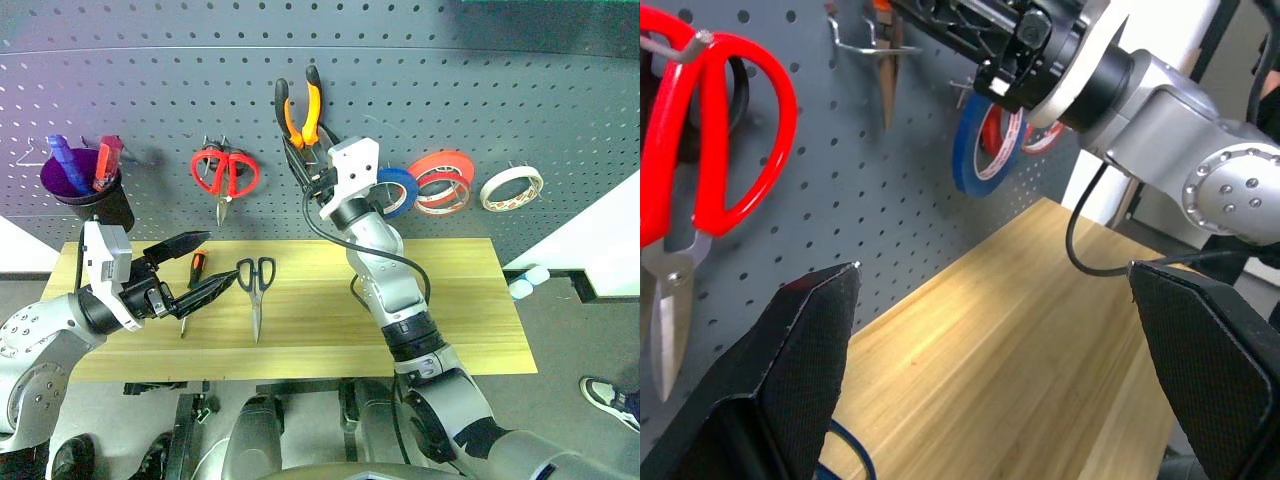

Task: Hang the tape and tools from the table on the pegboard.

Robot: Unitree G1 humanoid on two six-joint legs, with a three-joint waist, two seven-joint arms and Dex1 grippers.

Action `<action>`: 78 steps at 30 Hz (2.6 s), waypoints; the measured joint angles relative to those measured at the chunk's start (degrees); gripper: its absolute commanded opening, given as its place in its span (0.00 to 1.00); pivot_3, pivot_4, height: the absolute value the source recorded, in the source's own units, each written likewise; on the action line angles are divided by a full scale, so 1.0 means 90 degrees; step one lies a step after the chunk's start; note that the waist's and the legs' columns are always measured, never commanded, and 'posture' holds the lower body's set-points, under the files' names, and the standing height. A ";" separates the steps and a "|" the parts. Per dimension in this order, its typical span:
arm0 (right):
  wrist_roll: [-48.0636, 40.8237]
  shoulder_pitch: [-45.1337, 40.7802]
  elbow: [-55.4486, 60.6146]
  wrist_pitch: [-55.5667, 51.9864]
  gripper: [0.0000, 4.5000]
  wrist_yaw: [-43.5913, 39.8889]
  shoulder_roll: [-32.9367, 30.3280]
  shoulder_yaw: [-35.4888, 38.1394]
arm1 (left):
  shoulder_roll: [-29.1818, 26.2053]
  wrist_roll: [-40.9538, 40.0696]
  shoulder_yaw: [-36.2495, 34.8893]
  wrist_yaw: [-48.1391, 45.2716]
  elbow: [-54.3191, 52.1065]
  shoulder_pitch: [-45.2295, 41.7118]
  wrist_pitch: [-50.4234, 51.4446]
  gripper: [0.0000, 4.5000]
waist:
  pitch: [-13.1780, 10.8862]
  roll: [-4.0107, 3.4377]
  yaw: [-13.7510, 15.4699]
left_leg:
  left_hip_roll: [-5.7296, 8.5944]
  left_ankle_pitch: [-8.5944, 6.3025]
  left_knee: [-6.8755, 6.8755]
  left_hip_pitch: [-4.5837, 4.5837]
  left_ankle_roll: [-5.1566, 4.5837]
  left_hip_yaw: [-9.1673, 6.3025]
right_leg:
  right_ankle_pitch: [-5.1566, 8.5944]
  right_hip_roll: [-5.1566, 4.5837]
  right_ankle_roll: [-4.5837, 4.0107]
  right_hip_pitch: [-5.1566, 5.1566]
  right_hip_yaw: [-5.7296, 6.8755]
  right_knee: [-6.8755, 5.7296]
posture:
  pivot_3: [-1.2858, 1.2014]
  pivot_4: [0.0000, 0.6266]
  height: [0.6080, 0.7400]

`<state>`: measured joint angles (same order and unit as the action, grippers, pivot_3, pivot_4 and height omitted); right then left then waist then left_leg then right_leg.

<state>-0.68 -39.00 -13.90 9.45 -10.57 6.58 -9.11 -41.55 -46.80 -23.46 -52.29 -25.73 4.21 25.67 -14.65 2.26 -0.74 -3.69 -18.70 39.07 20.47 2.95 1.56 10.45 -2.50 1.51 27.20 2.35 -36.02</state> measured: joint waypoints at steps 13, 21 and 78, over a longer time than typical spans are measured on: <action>0.0630 0.0001 -0.0552 0.0380 0.47 0.0470 -0.0041 -0.0110 | -0.0002 -0.0019 -0.0049 0.0008 -0.0081 0.0086 0.0042 1.00 | -0.0001 0.0000 0.0002 | 0.0000 -0.0001 -0.0005 0.0002 -0.0001 0.0000 | 0.0003 0.0000 -0.0001 0.0001 0.0000 0.0007 | 0.55 0.34 0.95; 0.1128 -0.0074 -0.0739 0.0354 0.47 0.1053 -0.0068 -0.0130 | -0.0016 -0.0027 -0.0084 0.0008 -0.0159 0.0172 0.0048 1.00 | -0.0003 -0.0002 0.0003 | 0.0000 -0.0001 -0.0006 0.0004 -0.0002 0.0000 | 0.0003 0.0000 -0.0002 0.0002 0.0000 0.0009 | 0.55 0.35 0.95; -0.4115 0.1645 0.3675 -0.2696 0.99 -0.3371 -0.3185 0.0574 | -0.0053 0.0034 0.0148 -0.0297 0.0443 -0.0398 0.0129 1.00 | -0.0053 -0.0063 -0.0039 | -0.0009 -0.0015 -0.0030 0.0025 -0.0025 0.0005 | 0.0021 0.0014 0.0023 0.0007 0.0003 0.0080 | 0.49 0.39 0.95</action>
<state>-37.72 -24.20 19.18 -14.81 -40.91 -22.08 -3.95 -42.02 -46.49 -22.13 -54.96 -21.75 0.63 26.83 -15.12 1.69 -1.09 -3.77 -18.83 38.80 20.69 2.73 1.60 10.64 -2.37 1.72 27.27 2.38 -35.30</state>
